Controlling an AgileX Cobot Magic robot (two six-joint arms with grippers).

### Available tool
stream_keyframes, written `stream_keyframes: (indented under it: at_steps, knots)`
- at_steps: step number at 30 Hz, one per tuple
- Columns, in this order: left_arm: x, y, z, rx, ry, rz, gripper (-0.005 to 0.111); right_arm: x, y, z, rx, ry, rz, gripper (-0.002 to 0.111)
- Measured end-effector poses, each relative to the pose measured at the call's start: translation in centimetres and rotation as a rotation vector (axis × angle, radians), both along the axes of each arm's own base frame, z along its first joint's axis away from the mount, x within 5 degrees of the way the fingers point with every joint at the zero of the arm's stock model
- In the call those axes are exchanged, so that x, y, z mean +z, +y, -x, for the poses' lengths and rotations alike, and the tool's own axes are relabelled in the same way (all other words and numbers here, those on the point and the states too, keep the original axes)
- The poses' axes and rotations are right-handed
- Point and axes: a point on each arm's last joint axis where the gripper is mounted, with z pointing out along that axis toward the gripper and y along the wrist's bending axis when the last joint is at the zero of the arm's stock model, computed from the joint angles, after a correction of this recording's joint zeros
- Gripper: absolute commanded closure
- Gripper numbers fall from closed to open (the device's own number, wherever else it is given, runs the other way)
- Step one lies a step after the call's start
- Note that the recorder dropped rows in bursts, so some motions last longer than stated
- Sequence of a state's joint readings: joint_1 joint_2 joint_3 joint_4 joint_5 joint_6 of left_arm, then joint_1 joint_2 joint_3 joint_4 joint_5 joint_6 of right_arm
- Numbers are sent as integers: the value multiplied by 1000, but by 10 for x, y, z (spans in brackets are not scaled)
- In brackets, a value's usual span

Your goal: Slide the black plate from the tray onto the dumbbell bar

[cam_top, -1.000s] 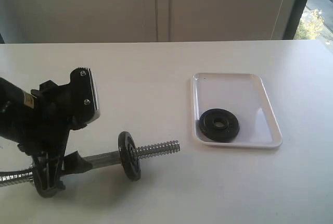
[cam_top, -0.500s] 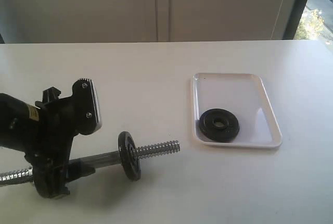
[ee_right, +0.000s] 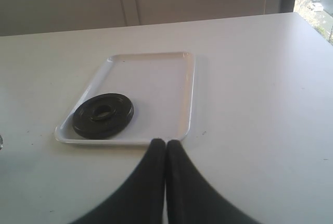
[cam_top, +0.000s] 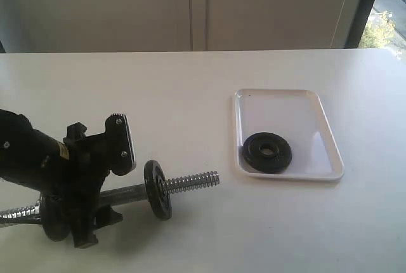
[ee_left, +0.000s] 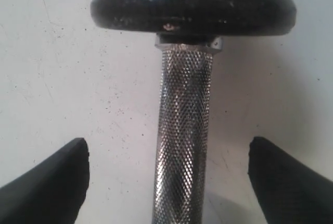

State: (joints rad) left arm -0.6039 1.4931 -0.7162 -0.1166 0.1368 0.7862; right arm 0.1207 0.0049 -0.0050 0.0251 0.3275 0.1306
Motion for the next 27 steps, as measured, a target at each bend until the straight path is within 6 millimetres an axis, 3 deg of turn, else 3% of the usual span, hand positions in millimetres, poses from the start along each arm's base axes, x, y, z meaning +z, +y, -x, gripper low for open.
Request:
stream_keyframes:
  at_steps: [15,27]
  knots:
    - [-19,-4,-6,20,33,-12,22,0,0,0,0,0,0,108]
    - [-19,-5,-8,24,13,-3,22,0,0,0,0,0,0,108]
